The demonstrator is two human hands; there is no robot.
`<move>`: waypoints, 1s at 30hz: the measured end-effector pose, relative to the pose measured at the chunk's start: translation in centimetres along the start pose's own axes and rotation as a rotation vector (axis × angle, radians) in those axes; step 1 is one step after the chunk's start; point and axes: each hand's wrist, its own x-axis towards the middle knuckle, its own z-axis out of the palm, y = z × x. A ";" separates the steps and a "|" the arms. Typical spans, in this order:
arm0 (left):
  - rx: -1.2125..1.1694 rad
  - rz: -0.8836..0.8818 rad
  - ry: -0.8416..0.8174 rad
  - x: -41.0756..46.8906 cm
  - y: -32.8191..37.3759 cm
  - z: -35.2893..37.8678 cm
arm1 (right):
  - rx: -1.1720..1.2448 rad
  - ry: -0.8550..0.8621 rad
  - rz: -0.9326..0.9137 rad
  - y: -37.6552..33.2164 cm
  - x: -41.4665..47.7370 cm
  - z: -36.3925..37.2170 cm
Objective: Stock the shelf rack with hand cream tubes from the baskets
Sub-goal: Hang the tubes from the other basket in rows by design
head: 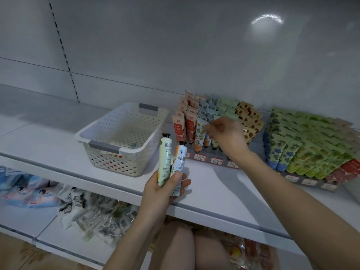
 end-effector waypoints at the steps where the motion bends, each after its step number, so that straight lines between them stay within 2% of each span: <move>1: -0.029 -0.012 -0.015 -0.1 0.2 0.1 | 0.060 0.029 -0.016 -0.2 -0.3 -0.4; 3: -0.079 -0.037 -0.042 -0.3 0.7 0.2 | 0.200 0.000 -0.015 -0.9 -1.4 -1.3; 5: -0.080 -0.037 -0.054 -0.5 0.9 0.5 | 0.338 -0.177 0.046 -1.9 -2.8 -2.1; 7: -0.037 -0.021 -0.056 -0.6 0.9 0.7 | 0.379 -0.365 0.094 -2.6 -4.2 -2.4; 9: 0.002 -0.013 -0.059 -0.8 0.8 1.0 | 0.366 -0.436 0.074 -2.9 -5.1 -2.4; 13: 0.018 -0.019 -0.046 -1.3 0.7 1.5 | 0.479 -0.418 0.153 -2.6 -5.8 -2.9; 18: -0.095 -0.047 0.106 -1.2 0.9 1.1 | 0.760 -0.364 0.305 -0.9 -7.2 -5.3; 21: -0.126 -0.062 0.090 -1.2 1.1 1.2 | 0.861 -0.350 0.389 0.4 -8.9 -5.9; 24: -0.098 -0.022 0.036 -1.2 1.2 1.5 | 0.799 -0.376 0.396 1.5 -10.5 -5.6; 30: 0.010 0.042 0.045 -0.6 1.2 2.3 | 0.602 -0.450 0.345 1.8 -11.2 -5.6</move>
